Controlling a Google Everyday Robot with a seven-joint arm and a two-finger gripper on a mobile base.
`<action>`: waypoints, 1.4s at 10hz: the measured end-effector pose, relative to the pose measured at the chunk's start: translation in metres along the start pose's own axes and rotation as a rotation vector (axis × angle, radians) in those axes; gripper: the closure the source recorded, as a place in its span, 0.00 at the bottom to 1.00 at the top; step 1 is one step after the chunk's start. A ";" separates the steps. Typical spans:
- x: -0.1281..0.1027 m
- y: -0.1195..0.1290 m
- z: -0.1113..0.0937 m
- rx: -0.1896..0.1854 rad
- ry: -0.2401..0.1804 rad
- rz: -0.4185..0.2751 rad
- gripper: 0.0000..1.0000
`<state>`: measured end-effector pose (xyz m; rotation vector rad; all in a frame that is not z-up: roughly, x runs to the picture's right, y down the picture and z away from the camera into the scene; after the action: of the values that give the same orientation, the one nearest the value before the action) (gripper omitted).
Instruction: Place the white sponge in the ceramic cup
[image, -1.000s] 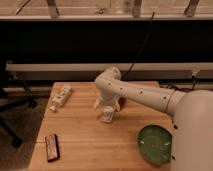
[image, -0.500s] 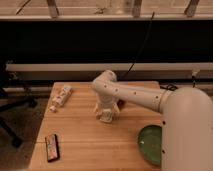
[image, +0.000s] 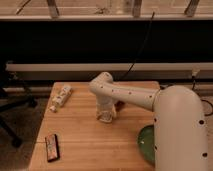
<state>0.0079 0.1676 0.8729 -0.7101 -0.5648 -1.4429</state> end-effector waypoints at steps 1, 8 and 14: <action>0.000 0.001 0.002 0.002 -0.024 0.010 0.61; -0.002 0.026 -0.049 0.111 -0.059 0.094 1.00; 0.001 0.058 -0.112 0.142 -0.033 0.047 1.00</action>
<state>0.0574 0.0846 0.7918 -0.6313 -0.6649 -1.3360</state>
